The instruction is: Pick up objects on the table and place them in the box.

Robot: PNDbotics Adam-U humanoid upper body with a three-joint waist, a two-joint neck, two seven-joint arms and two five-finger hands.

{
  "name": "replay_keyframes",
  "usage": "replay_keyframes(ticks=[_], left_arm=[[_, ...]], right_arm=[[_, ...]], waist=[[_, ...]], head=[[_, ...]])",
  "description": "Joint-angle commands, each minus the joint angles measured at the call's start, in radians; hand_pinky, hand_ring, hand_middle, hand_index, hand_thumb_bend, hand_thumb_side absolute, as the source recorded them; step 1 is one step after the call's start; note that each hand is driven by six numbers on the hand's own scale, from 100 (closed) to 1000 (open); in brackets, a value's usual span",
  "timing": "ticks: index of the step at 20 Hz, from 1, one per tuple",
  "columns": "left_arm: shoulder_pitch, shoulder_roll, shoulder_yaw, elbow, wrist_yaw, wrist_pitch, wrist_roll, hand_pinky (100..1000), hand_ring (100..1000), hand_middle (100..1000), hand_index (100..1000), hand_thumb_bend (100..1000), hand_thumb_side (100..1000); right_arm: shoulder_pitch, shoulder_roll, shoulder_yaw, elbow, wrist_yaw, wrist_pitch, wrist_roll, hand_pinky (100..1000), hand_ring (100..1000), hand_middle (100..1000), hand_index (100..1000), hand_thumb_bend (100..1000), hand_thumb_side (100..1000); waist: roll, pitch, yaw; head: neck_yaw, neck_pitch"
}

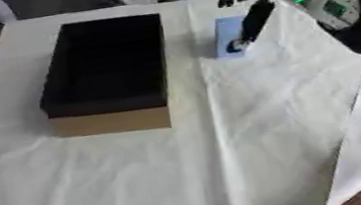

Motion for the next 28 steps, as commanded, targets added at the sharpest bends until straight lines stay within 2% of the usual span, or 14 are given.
replay_keyframes(ticks=[1,11,14,16,18,19,20,21,25,26,27,28], left_arm=[[-0.007,0.008,0.0,-0.019,0.0,-0.001,-0.006,964,703,660,854,100,543],[-0.008,-0.001,-0.001,-0.019,0.0,0.0,-0.01,965,704,662,854,100,551],[-0.009,-0.002,-0.001,-0.019,0.0,0.0,-0.01,966,704,662,854,100,553],[-0.007,-0.003,-0.001,-0.019,0.0,0.001,-0.01,967,704,662,854,100,554],[-0.007,-0.004,-0.001,-0.019,0.0,0.001,-0.01,967,704,662,854,100,556],[-0.007,-0.004,-0.001,-0.019,0.0,0.002,-0.011,967,704,662,854,100,556],[-0.007,-0.005,-0.001,-0.019,0.0,0.002,-0.011,967,704,662,854,100,556],[-0.007,-0.005,-0.001,-0.019,0.0,0.002,-0.011,967,704,662,853,100,556],[-0.008,-0.004,0.0,-0.019,0.0,0.003,-0.01,967,704,663,854,100,555],[-0.008,-0.004,0.0,-0.019,0.0,0.003,-0.011,967,705,663,854,100,555],[-0.007,-0.004,0.001,-0.019,0.0,0.002,-0.01,967,705,663,854,100,555],[-0.007,-0.004,0.001,-0.019,0.0,0.002,-0.01,967,705,663,854,100,554]], right_arm=[[-0.022,-0.001,-0.027,0.029,0.03,0.039,0.042,981,1000,949,1000,433,332],[-0.036,0.045,-0.055,0.136,0.101,0.017,0.042,977,1000,948,1000,435,319],[-0.039,0.057,-0.064,0.163,0.116,0.01,0.042,969,1000,923,994,413,311],[-0.039,0.063,-0.069,0.169,0.119,0.006,0.042,958,990,881,968,379,283],[-0.041,0.065,-0.074,0.167,0.129,0.012,0.042,945,969,845,922,351,200],[-0.043,0.066,-0.076,0.165,0.137,0.017,0.042,933,953,816,877,314,121],[-0.045,0.066,-0.08,0.16,0.147,0.025,0.042,921,933,783,839,277,100],[-0.046,0.066,-0.083,0.154,0.158,0.036,0.042,918,929,777,832,271,100],[-0.054,0.062,-0.1,0.109,0.241,0.103,0.042,852,831,622,707,262,100],[-0.056,0.061,-0.106,0.091,0.262,0.125,0.038,825,784,563,646,204,100],[-0.055,0.059,-0.112,0.065,0.278,0.15,0.033,822,776,554,638,189,100],[-0.055,0.057,-0.117,0.034,0.283,0.172,0.031,817,767,542,629,131,100]], waist=[[0.003,-0.014,0.003],[0.006,-0.001,0.014],[0.007,0.001,0.016],[0.007,0.002,0.017],[0.007,0.003,0.017],[0.007,0.003,0.017],[0.007,0.003,0.016],[0.006,0.002,0.016],[0.006,0.0,0.015],[0.006,-0.001,0.014],[0.006,-0.001,0.014],[0.007,-0.002,0.014]], head=[[-0.003,-0.014],[-0.009,-0.022],[-0.011,-0.023],[-0.012,-0.024],[-0.013,-0.024],[-0.013,-0.025],[-0.013,-0.025],[-0.012,-0.025],[-0.013,-0.026],[-0.013,-0.025],[-0.013,-0.025],[-0.013,-0.025]])
